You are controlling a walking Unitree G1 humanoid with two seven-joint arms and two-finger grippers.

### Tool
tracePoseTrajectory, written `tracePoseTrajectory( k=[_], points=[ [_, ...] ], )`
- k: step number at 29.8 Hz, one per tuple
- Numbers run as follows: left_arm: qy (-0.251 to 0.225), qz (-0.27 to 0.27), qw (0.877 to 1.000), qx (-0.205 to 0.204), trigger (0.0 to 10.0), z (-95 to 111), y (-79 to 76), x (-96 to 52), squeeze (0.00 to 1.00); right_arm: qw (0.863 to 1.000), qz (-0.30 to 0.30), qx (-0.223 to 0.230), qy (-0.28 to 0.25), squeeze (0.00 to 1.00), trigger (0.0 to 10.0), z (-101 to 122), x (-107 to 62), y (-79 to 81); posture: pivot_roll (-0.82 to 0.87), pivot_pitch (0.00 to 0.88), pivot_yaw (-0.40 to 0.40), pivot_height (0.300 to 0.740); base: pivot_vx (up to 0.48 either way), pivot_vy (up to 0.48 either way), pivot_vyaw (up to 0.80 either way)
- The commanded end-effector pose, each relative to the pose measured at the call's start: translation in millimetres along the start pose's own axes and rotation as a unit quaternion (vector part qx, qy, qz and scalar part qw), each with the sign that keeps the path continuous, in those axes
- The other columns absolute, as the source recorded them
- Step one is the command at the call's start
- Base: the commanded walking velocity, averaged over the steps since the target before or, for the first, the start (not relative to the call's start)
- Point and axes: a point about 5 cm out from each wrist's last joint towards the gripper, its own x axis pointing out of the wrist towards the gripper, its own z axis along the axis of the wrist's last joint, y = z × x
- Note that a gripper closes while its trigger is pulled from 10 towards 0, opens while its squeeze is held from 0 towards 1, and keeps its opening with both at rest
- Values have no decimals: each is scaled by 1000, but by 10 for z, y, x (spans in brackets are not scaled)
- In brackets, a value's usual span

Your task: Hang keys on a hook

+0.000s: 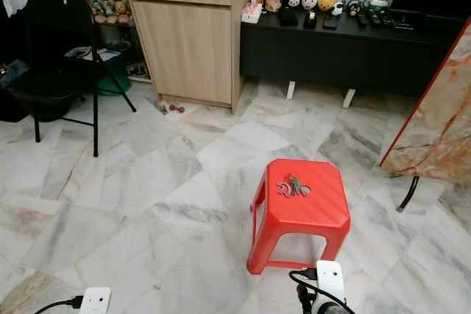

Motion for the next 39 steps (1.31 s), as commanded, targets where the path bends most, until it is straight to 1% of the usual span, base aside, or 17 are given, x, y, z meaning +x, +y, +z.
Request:
tracePoseTrajectory(
  k=[1, 6, 11, 25, 39],
  points=[
    [9, -2, 1000, 2, 10000, -43, -2, -8, 0, 1000, -5, -1, 5, 0, 10000, -3, -1, -21, 81, 26, -35, 740, 0, 0, 0],
    [9, -3, 1000, 1, 10000, -40, -3, -8, 0, 1000, -4, 3, 4, 0, 10000, -2, -1, -18, 81, 26, -35, 740, 0, 0, -661],
    [12, 0, 1000, 4, 10000, -48, 1, -9, 0, 1000, -4, 1, 1, 0, 10000, 3, -2, -19, 82, 28, -36, 740, 0, 0, 0],
    [11, -2, 1000, 3, 10000, -54, -36, -11, 0, 1000, -5, -1, 0, 0, 10000, 9, -3, -27, 81, 26, -38, 740, 299, 0, 0],
    [11, -2, 1000, 6, 10000, -59, -31, -13, 0, 1000, -6, -1, -1, 0, 10000, 6, -3, -26, 82, 28, -37, 740, 310, 0, 0]
  ],
)
